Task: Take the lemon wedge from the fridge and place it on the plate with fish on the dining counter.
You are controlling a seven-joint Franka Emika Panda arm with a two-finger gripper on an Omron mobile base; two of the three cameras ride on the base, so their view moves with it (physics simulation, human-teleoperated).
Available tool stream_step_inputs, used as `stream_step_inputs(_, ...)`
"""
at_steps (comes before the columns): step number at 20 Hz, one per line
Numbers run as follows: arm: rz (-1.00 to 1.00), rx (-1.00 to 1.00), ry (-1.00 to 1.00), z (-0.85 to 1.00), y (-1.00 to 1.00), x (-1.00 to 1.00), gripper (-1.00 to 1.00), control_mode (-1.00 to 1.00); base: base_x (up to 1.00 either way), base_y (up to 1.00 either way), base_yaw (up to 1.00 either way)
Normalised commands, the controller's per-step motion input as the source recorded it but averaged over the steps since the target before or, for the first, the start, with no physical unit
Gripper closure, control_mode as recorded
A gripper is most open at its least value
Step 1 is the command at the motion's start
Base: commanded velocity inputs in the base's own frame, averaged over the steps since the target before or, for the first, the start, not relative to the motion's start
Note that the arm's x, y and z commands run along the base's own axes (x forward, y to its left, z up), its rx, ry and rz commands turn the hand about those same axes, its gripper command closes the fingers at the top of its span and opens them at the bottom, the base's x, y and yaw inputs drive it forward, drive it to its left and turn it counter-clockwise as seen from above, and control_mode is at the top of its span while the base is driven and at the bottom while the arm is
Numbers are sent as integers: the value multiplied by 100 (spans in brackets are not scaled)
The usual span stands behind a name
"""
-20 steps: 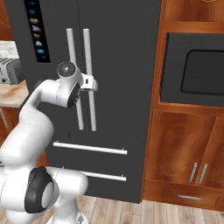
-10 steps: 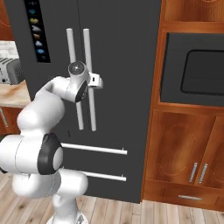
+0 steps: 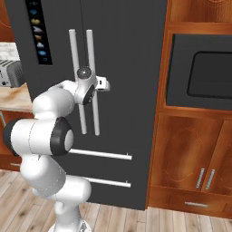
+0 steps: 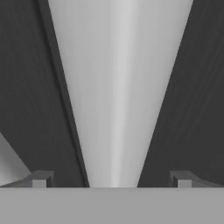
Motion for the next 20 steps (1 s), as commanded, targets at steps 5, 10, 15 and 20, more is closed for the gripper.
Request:
stream_step_inputs(5, 0, -1, 0, -27, 0, 71, 100, -100, 0, 0, 0)
stream_step_inputs(10, 1, -5, 0, 0, 3, 2, 100, -100, 0, 0, 0)
stream_step_inputs(15, -12, 0, -3, 1, -52, -38, 100, -100, 0, 0, 0)
stream_step_inputs(20, -27, 4, -14, 13, -100, -90, 100, -100, 0, 0, 0)
